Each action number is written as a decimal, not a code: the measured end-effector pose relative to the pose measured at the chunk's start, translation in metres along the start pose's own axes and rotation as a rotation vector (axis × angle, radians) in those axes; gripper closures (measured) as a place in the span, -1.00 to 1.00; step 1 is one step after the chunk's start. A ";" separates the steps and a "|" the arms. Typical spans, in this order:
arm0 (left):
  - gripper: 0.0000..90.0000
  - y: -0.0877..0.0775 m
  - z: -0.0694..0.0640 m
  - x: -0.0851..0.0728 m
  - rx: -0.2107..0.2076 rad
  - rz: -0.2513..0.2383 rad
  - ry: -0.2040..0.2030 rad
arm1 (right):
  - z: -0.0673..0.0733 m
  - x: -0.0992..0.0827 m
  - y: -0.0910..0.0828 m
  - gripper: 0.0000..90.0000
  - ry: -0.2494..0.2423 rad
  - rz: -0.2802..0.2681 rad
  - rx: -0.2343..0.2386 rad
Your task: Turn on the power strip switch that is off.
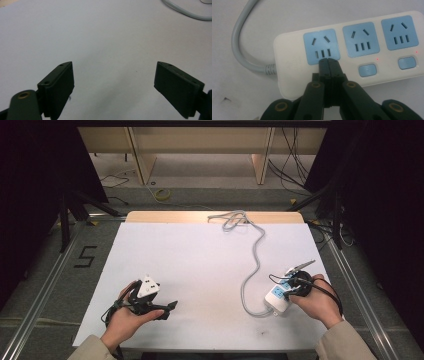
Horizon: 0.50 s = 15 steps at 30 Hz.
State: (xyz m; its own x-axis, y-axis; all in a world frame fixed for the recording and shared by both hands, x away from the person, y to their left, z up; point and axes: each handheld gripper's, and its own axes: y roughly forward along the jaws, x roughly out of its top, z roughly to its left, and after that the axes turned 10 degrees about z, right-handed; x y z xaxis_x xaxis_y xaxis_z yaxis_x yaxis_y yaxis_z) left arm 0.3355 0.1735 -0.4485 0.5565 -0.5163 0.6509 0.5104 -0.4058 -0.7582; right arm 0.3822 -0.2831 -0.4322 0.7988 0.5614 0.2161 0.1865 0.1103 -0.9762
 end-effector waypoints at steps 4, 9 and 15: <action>-0.65 0.000 0.000 0.000 0.000 0.000 0.000 | 0.000 0.000 0.000 1.00 -0.002 -0.003 -0.005; -0.65 0.000 0.000 0.000 0.000 0.001 0.000 | 0.000 -0.001 0.000 1.00 0.003 -0.006 0.006; -0.65 0.000 0.000 0.000 0.000 0.001 0.000 | 0.000 -0.001 0.000 1.00 -0.001 -0.008 -0.003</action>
State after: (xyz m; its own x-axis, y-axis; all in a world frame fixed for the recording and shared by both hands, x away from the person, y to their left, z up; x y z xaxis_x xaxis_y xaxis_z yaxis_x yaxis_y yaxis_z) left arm 0.3357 0.1738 -0.4484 0.5568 -0.5167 0.6504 0.5101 -0.4052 -0.7587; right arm 0.3816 -0.2833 -0.4323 0.7965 0.5616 0.2240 0.1948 0.1124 -0.9744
